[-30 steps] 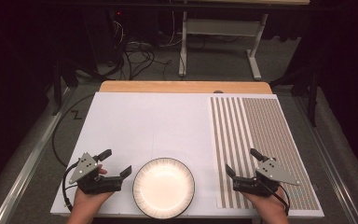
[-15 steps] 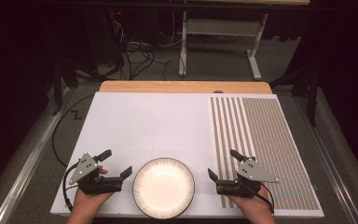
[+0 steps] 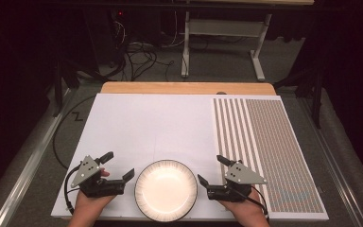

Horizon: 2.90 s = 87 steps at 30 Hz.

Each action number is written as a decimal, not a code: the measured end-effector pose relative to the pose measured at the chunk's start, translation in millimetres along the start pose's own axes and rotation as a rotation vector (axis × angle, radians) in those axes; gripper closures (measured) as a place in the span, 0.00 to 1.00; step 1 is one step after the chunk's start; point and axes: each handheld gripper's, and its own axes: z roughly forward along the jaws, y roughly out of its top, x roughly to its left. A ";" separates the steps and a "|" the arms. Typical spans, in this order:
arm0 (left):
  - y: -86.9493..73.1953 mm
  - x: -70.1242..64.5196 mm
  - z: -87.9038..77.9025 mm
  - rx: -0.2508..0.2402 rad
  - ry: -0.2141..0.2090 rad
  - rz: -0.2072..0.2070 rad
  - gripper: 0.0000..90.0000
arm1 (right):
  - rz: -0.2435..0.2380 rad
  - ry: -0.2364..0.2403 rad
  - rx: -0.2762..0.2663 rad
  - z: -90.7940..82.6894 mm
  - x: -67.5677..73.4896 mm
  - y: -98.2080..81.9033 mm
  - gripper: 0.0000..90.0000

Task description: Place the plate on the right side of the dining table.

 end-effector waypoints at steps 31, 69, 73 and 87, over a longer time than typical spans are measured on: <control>0.4 -1.7 -0.6 -0.007 -0.011 -0.003 0.02 | 0.005 0.127 0.067 -5.3 -0.1 6.4 0.80; 1.5 0.2 -3.0 -0.021 -0.010 -0.006 0.02 | -0.129 0.241 0.311 3.1 22.3 6.6 1.00; 1.5 0.2 -2.9 -0.021 -0.010 -0.006 0.02 | -0.141 0.238 0.320 3.5 23.9 7.8 1.00; 1.2 -0.2 -2.0 -0.018 -0.011 -0.006 0.02 | -0.175 0.223 0.349 4.7 26.1 10.4 1.00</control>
